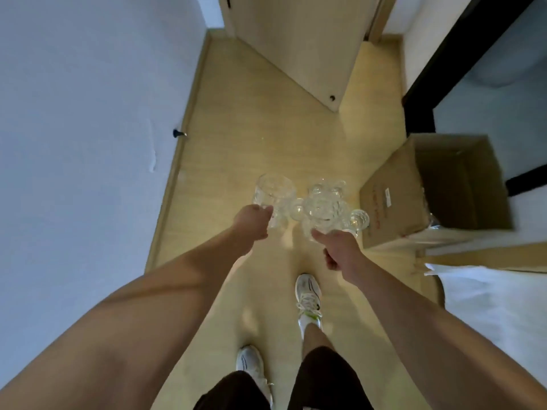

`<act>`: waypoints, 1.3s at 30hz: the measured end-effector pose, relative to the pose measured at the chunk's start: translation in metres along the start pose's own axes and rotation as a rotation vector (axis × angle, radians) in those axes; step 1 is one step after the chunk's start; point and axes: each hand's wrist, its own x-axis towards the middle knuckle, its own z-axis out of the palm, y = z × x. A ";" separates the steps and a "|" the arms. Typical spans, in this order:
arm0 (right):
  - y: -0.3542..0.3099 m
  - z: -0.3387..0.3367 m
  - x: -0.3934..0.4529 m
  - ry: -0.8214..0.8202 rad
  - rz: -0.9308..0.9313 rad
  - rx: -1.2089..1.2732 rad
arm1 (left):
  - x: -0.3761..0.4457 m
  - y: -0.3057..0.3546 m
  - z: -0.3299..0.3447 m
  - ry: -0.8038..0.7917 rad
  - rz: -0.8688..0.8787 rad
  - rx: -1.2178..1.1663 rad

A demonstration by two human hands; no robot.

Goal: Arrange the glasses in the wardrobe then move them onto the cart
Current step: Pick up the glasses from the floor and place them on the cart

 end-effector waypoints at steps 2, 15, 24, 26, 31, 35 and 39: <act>-0.035 0.006 -0.050 0.010 -0.096 0.006 | -0.039 0.039 -0.029 0.068 0.081 -0.059; -0.256 0.055 -0.268 -0.039 -0.642 -0.060 | -0.262 0.204 -0.215 0.375 0.451 -0.310; -0.356 0.075 -0.362 -0.271 -0.915 -0.196 | -0.401 0.243 -0.289 0.641 0.596 -0.546; -0.372 0.080 -0.382 -0.334 -0.966 -0.219 | -0.429 0.240 -0.297 0.697 0.618 -0.606; -0.390 0.103 -0.427 -0.509 -1.078 -0.273 | -0.493 0.214 -0.305 0.869 0.632 -0.691; -0.384 0.133 -0.465 -0.665 -1.121 -0.332 | -0.544 0.181 -0.306 1.042 0.586 -0.741; -0.357 0.168 -0.510 -0.811 -1.132 -0.377 | -0.600 0.137 -0.299 1.219 0.529 -0.773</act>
